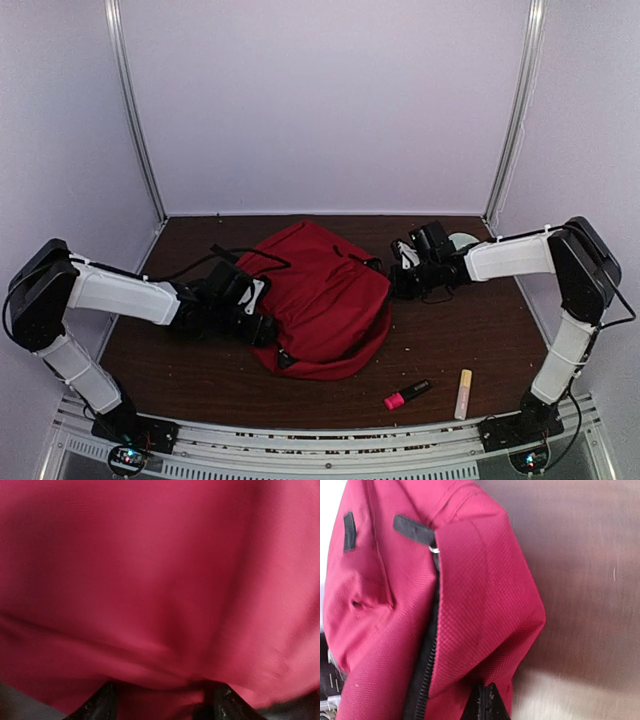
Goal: Pack the student bag
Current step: Move the student bag to the center of the board.
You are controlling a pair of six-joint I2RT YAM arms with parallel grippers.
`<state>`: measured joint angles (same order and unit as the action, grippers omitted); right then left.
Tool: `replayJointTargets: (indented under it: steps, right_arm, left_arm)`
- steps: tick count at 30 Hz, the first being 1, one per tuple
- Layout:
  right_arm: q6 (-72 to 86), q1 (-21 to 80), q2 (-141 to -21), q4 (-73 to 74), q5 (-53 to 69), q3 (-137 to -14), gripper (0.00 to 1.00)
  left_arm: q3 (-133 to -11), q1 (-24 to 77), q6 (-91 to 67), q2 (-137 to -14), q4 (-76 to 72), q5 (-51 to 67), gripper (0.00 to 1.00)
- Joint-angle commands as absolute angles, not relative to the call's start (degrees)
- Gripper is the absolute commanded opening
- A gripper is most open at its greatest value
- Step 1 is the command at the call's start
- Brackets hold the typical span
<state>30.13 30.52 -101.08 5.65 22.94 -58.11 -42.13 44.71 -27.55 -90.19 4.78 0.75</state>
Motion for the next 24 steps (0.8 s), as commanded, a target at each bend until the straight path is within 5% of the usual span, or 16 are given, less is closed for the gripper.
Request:
replayJointTargets:
  steps: [1, 6, 12, 17, 24]
  right_arm:
    - [27.2, 29.8, -106.8, 8.4, 21.8, -68.1, 0.00]
    - [25.2, 29.0, -110.3, 14.8, 21.9, -80.7, 0.05]
    - [21.8, 26.4, -105.9, 19.7, 18.7, -84.0, 0.27]
    - [21.0, 24.8, -97.0, 21.1, 15.6, -75.6, 0.40]
    - [27.3, 30.0, -86.8, 11.7, 22.1, -55.8, 0.46]
  left_arm:
    - [-44.8, 56.1, -25.5, -90.8, 4.1, 1.7, 0.68]
    - [-50.4, 62.9, -19.7, -89.3, 7.5, 4.6, 0.64]
    - [-50.9, 63.3, -13.8, -77.8, 9.3, 5.4, 0.70]
    - [-51.7, 52.0, -19.0, -71.9, 20.3, -1.5, 0.73]
    - [-48.3, 30.2, -22.4, -72.3, 20.5, 0.5, 0.95]
